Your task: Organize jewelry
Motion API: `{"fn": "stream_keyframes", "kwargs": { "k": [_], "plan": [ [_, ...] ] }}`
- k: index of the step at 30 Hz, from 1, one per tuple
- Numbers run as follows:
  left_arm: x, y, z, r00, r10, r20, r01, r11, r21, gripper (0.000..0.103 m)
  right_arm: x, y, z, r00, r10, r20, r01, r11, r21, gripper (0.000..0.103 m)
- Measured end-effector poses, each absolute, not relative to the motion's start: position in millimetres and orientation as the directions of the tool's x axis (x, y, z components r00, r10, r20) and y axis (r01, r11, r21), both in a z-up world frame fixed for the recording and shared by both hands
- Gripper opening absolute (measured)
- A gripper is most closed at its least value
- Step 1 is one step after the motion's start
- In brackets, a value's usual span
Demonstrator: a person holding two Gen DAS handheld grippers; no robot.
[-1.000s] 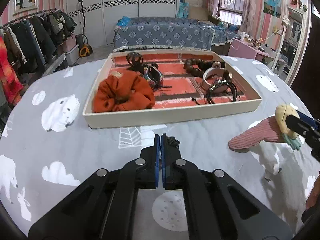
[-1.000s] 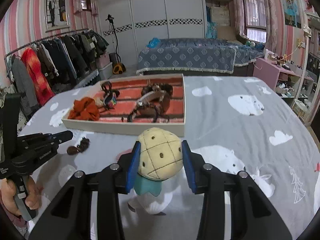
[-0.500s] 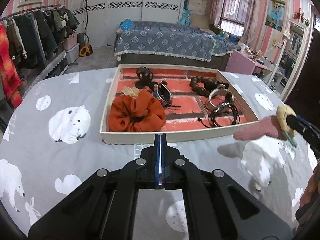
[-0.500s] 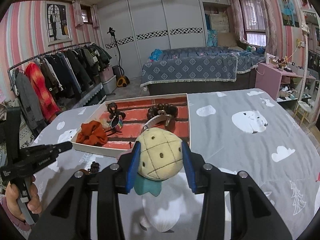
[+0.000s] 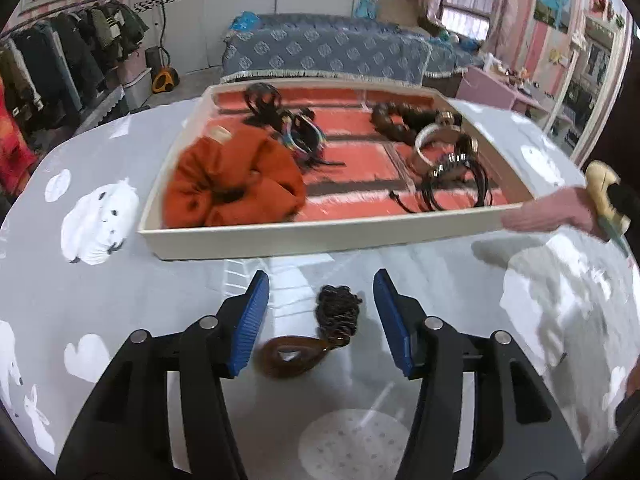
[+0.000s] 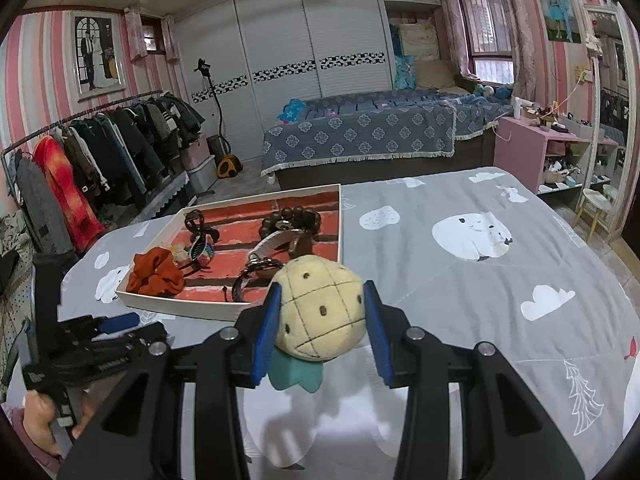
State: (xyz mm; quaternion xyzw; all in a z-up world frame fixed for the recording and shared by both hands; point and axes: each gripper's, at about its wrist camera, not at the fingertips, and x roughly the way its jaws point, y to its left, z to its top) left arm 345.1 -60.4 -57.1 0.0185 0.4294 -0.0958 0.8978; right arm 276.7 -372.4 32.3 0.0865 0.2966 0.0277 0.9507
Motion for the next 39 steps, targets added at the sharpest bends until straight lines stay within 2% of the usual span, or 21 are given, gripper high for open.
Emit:
{"fn": "stream_keyframes", "kwargs": {
  "k": [2,3,4,7,12,18,22,26,28,39],
  "plan": [
    [346,-67,-64,0.606,-0.129,-0.785,0.189,0.982,-0.016,0.053,277,-375,31,0.822,0.105,-0.559,0.002,0.982,0.187,0.041],
    [348,-68,-69,0.596,-0.124,-0.794,0.191,0.982,-0.01,0.049,277,-376,30,0.822,0.105,-0.559,0.004,0.982,0.191,0.041],
    [349,-69,-72,0.588,-0.123,-0.799,0.193,0.981,-0.009,0.037,277,-377,30,0.822,0.106,-0.56,0.006,0.981,0.194,0.041],
    [348,-70,-72,0.593,-0.122,-0.796,0.203,0.979,0.001,0.023,278,-378,29,0.822,0.109,-0.559,0.008,0.98,0.201,0.041],
    [340,-65,-51,0.636,-0.133,-0.76,0.207,0.978,0.003,0.022,280,-372,39,0.831,0.126,-0.542,-0.012,0.978,0.209,0.041],
    [347,-42,-3,0.694,-0.2,-0.692,0.2,0.976,-0.081,0.022,294,-358,58,0.849,0.138,-0.509,-0.034,0.977,0.209,0.041],
    [372,-43,9,0.714,-0.174,-0.678,0.194,0.98,-0.046,0.022,317,-347,56,0.845,0.157,-0.511,-0.044,0.973,0.225,0.041],
    [398,-38,10,0.723,-0.149,-0.674,0.174,0.984,-0.032,0.022,343,-340,46,0.836,0.172,-0.52,-0.049,0.969,0.242,0.041],
    [413,-30,6,0.711,-0.171,-0.682,0.168,0.983,-0.071,0.022,352,-337,40,0.831,0.179,-0.526,-0.052,0.968,0.247,0.041],
    [441,1,-43,0.691,-0.157,-0.705,0.088,0.987,-0.134,0.022,377,-321,-1,0.806,0.15,-0.572,-0.067,0.984,0.164,0.041]
  ]
}}
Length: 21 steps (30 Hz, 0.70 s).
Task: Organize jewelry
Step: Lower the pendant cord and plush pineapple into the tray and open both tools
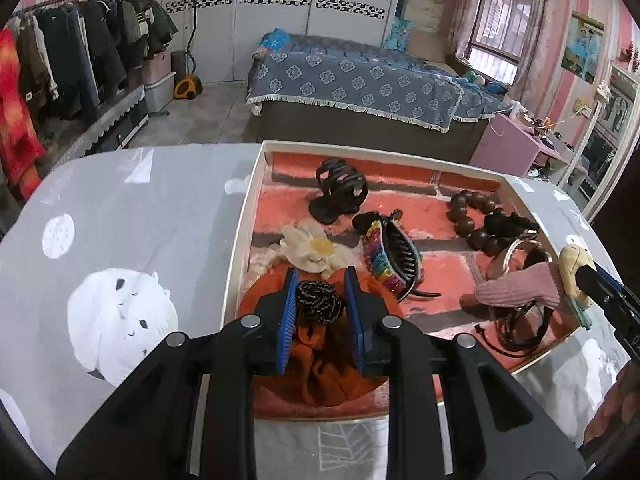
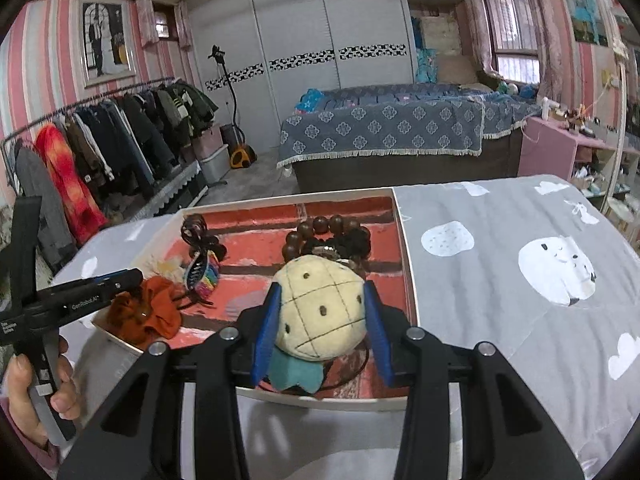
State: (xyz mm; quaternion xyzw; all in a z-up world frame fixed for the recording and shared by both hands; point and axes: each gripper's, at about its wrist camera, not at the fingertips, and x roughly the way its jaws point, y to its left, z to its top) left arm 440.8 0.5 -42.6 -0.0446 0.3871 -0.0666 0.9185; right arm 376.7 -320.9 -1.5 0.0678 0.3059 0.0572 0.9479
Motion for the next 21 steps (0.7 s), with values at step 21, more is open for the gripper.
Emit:
{"fn": "stream_keyframes", "kwargs": {
  "k": [21],
  "plan": [
    [418,-9,-29,0.745,-0.059,-0.665,0.057,0.998,-0.024,0.056,369,-312,4,0.829,0.095,-0.551,-0.049,0.994,0.098,0.068]
  ]
}}
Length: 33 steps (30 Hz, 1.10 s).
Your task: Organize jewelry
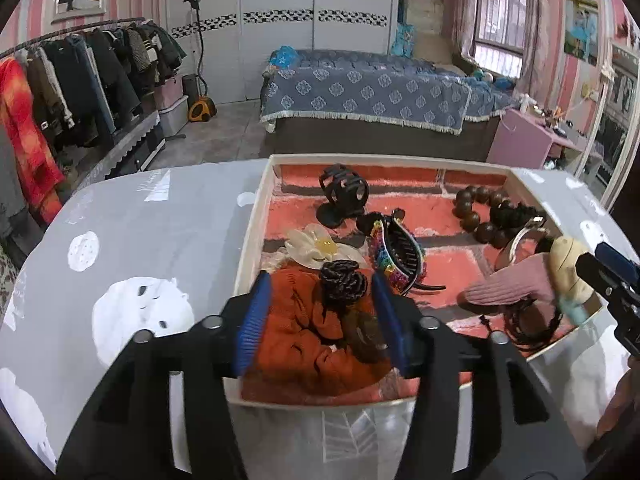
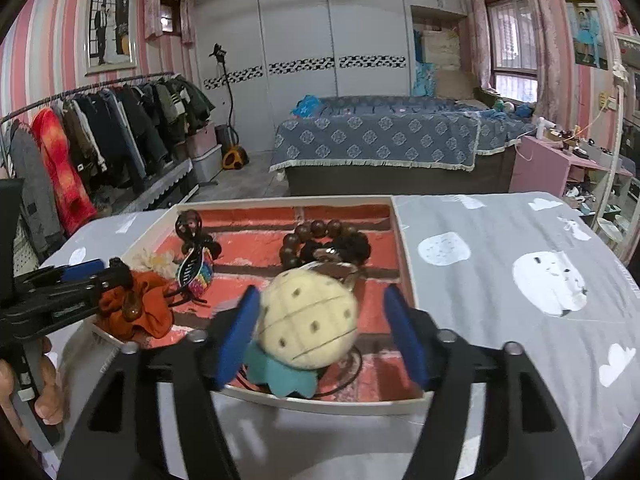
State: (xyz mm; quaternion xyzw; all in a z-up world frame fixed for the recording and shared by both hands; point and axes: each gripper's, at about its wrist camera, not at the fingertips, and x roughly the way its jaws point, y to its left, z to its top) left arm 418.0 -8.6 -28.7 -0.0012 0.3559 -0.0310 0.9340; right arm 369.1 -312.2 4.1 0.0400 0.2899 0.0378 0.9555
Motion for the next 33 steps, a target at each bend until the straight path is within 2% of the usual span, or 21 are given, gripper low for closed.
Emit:
{"fn": "stream_keyframes", "kwargs": {
  "k": [4,10,13,17,25,33],
  "plan": [
    [399,-3,-15,0.772,-0.018,-0.635,0.027,1.0,0.006,0.075,359,-317,15,0.837,0.071,-0.543,-0.021,0.995,0.098,0.073],
    [360,15,11,0.808,0.029,-0.588,-0.04,0.999,-0.005,0.094,328,-318,27,0.843,0.04,-0.536,0.004,0.997,0.081,0.085],
    [339,19,20,0.817,0.04,-0.575,-0.05,0.999,-0.002,0.097,307,-317,31,0.844,0.025,-0.536,0.018,0.997,0.073,0.089],
    [303,19,30,0.835,0.047,-0.549,-0.056,0.998,0.001,0.098,272,-315,38,0.85,0.003,-0.526,0.028,0.998,0.05,0.09],
    [234,18,24,0.853,0.05,-0.52,-0.052,0.999,0.01,0.098,201,-310,42,0.877,-0.024,-0.48,0.035,0.999,0.016,0.099],
    [175,14,7,0.877,0.08,-0.474,-0.073,0.997,0.034,0.098,155,-303,30,0.886,-0.044,-0.462,0.053,0.999,0.006,0.099]
  ]
}}
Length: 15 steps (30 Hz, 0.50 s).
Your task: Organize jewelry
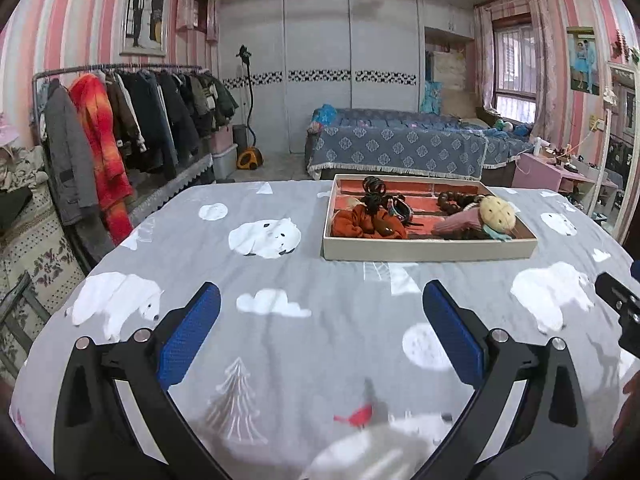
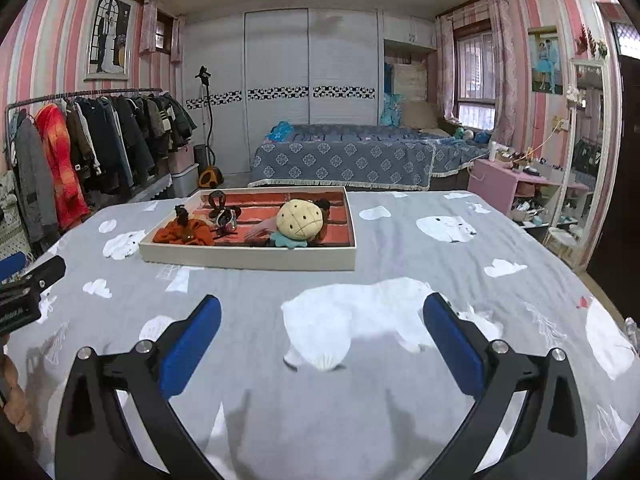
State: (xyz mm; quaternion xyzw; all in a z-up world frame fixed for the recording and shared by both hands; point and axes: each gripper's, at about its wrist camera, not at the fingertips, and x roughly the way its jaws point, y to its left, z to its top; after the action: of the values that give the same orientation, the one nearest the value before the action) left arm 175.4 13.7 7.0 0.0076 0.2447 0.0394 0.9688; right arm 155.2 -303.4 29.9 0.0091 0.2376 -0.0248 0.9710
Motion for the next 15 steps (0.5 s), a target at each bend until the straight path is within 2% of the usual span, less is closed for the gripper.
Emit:
{"fn": "stream_keyframes", "kwargs": {
  "k": [7,15],
  "plan": [
    [143,5,0,0.908,0.091,-0.409,-0.067,0.995,0.072,0.098,126,-295,24,0.914,-0.047,-0.404,0.051,0.999,0.0,0.099],
    [124,-3,-13,0.924,0.093,-0.371,-0.058,0.993,0.105,0.098,124,-291,20,0.915,-0.036,-0.401,0.033,0.999,-0.013,0.099]
  ]
}}
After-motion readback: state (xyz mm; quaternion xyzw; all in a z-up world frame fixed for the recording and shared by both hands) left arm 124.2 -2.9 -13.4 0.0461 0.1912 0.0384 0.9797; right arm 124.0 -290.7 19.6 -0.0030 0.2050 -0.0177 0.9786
